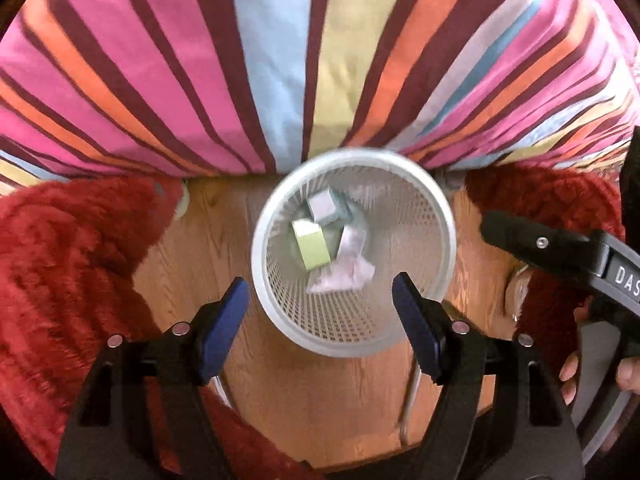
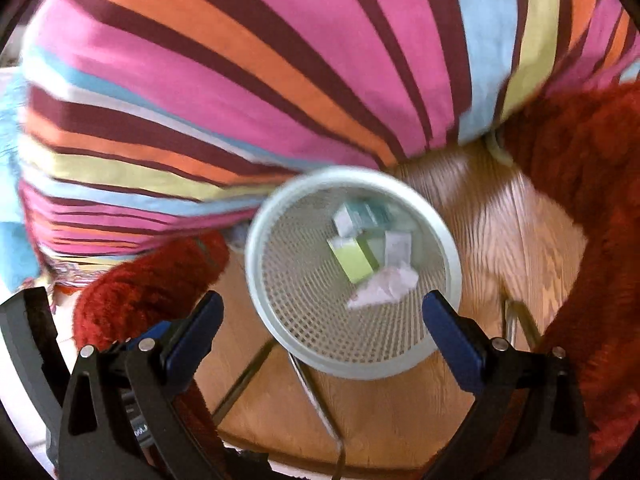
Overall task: Collect trash
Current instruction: 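Move both tools back toward the remaining boxes on the bed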
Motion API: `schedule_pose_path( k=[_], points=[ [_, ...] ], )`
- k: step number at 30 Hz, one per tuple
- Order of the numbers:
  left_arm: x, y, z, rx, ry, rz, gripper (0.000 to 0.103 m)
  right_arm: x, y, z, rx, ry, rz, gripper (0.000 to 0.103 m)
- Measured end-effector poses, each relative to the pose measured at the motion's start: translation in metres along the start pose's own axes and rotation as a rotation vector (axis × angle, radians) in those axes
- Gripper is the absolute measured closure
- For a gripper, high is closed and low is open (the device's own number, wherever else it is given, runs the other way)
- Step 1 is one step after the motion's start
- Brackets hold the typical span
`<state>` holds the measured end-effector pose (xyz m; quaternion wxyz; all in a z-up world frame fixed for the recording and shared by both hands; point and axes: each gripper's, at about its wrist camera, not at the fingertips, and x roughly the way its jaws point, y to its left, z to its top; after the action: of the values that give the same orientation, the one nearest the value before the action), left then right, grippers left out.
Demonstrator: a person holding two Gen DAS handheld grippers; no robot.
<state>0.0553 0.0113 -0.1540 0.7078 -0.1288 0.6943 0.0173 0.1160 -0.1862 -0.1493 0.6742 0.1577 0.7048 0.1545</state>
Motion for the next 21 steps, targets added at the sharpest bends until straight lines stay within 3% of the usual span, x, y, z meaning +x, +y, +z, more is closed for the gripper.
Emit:
schedule_pose_path(
  k=[5,10,16,21],
  points=[
    [-0.044,0.007,0.001,0.003,-0.151,0.026,0.03,-0.052,0.018,0.005,-0.132,-0.225,-0.012,0.008],
    [-0.089,0.009,0.019,-0.02,-0.288,0.043,0.03,-0.1,0.042,0.019,-0.297,-0.481,-0.12,0.008],
    [-0.137,0.019,0.065,-0.112,-0.41,-0.02,0.03,-0.133,0.057,0.06,-0.349,-0.612,-0.143,0.008],
    [-0.167,0.018,0.108,-0.141,-0.476,-0.012,0.03,-0.157,0.071,0.091,-0.382,-0.706,-0.143,0.008]
  ],
)
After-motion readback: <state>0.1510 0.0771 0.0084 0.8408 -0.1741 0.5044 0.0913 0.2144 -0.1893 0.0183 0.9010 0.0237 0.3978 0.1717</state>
